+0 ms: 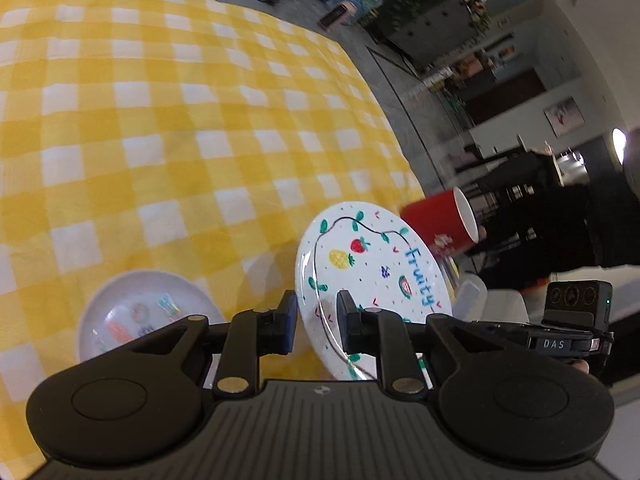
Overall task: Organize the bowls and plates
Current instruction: 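Lift the Fruity plate on edge and carry it beside the stacked bowls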
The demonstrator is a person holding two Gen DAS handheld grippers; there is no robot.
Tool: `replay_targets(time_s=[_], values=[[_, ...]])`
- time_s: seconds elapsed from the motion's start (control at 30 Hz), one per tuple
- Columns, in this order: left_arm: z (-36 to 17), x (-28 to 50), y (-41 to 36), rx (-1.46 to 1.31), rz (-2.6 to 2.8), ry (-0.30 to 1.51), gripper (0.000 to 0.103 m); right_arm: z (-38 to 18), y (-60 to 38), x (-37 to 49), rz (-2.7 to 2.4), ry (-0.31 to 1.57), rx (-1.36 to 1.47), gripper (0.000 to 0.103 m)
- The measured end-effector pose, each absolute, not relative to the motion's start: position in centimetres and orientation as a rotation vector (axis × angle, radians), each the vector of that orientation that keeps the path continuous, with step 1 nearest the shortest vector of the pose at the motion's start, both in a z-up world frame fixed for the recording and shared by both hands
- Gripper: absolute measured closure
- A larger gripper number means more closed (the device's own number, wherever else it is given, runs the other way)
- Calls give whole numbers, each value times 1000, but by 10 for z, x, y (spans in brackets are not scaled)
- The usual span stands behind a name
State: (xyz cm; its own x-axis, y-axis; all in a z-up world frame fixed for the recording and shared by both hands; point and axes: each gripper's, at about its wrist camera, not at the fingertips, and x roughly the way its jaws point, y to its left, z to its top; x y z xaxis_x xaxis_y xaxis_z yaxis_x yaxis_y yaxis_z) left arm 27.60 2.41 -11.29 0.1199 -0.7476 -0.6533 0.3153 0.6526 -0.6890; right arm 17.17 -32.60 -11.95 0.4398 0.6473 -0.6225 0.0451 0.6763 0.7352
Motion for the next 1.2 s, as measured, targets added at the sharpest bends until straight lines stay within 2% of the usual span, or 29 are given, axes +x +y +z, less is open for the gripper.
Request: replay_targets(time_s=[0.37,0.73,0.83,1.2], values=[[-108,257,-15,-283,-863,1250,80,-143,-327,121,392,1185,793,93],[-115,241,-55,-45,-850,1280,78,-149,-323,111,357,1246,792,91],[-124,239,-59,-15,-851,1299,78,-152,-322,109,360,1267,801,88],[-122,230,-74,117,-821,1302,77,-153,-309,111,360,1312,787,88]])
